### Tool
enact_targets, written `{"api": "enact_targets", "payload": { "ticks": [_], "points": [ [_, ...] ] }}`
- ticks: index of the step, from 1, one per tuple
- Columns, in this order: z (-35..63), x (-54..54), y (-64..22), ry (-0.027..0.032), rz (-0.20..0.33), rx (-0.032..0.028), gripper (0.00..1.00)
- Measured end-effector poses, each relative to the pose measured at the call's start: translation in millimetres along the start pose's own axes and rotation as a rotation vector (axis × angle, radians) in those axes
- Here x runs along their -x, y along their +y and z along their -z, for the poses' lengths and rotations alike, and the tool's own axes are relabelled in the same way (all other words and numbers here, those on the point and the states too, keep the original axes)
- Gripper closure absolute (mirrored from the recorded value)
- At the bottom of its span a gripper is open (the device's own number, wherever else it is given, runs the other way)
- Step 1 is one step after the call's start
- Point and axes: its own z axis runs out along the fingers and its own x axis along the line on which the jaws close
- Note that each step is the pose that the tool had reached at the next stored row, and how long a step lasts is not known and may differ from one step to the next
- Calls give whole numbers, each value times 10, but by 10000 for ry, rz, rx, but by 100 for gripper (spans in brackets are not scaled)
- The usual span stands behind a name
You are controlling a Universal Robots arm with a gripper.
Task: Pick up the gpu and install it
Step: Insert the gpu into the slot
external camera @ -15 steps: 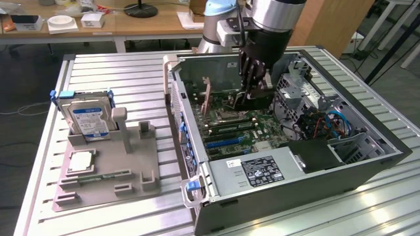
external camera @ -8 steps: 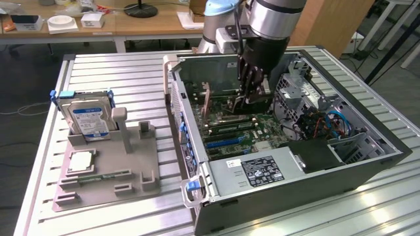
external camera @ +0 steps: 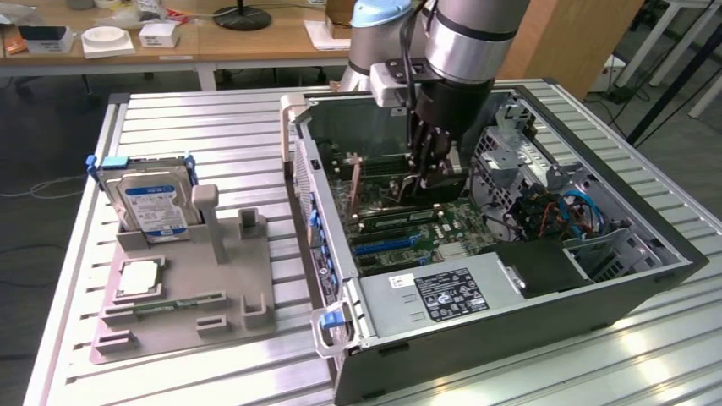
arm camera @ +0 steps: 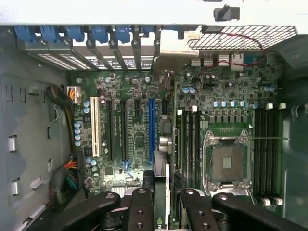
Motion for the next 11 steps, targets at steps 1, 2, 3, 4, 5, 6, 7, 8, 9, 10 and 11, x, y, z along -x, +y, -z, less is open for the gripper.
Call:
{"api": "enact_targets", "payload": {
  "ticks": [1,2,3,4,5,6,7,8,9,10,11],
  "points": [
    [0,-1,0,7,1,1,74],
    [0,-1,0,6,3,0,74],
    [0,-1,0,8,10,1,74],
    [-4,0,-1,5,94,0,74],
    [-11,0,-1,3,224,-2,74],
    [-12,-1,-1,9,326,-1,74],
    [-11,-1,0,14,342,0,74],
    [-12,-1,0,15,342,0,74],
    [-24,-1,0,11,344,-10,74],
    [-36,-3,4,10,343,-37,74],
    [-47,-11,3,13,345,-61,74]
  ]
}}
